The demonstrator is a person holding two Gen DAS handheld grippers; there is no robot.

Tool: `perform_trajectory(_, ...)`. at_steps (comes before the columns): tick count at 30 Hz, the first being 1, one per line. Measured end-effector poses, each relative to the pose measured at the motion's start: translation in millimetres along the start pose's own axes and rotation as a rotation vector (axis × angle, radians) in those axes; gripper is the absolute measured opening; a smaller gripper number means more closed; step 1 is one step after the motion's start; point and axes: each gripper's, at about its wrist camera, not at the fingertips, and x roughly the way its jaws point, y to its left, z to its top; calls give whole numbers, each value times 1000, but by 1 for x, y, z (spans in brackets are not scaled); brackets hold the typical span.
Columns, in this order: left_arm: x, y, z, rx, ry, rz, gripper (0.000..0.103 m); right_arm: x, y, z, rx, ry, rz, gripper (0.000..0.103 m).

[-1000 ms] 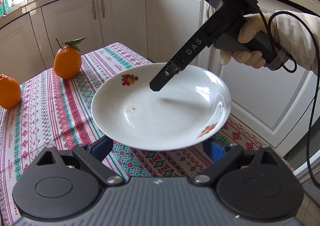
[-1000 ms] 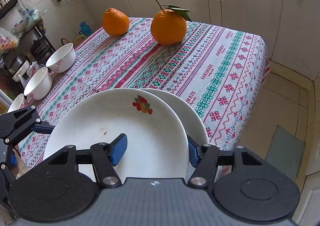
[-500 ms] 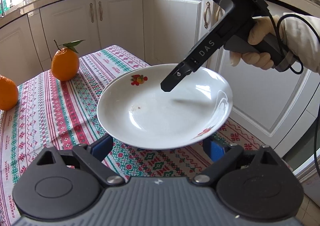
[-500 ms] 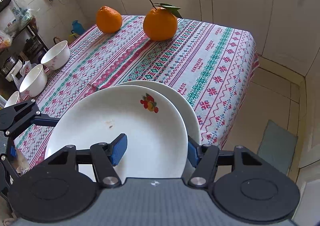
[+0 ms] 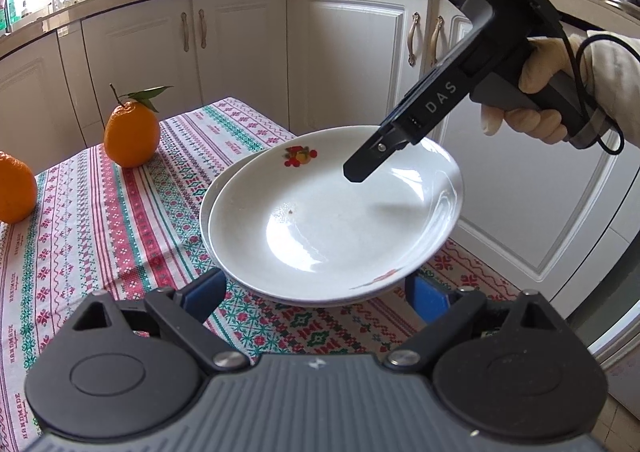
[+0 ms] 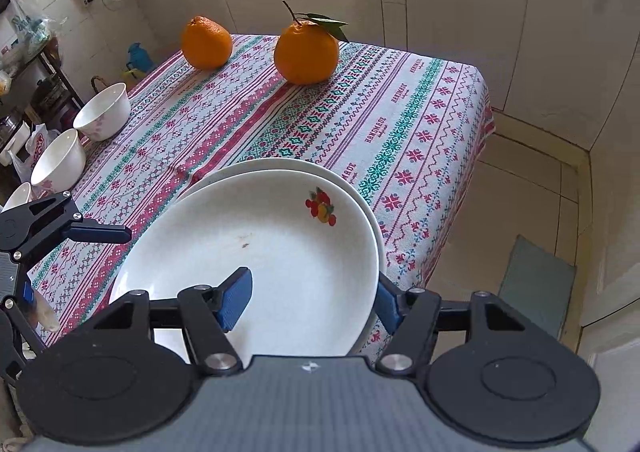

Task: Organize plates and bowls
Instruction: 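Lower the fruit-print plate onto the plate stack with the right tool, then open the right tool and withdraw it from the stack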

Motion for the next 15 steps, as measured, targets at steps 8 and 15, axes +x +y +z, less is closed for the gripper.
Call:
perform_trajectory(8, 1, -3, -1, 10, -3, -9, 96, 1, 3, -5, -4, 32, -62, 73)
perform_trajectory(15, -4, 0, -4, 16, -15, -16, 97, -5, 13, -7, -14, 3, -79, 95)
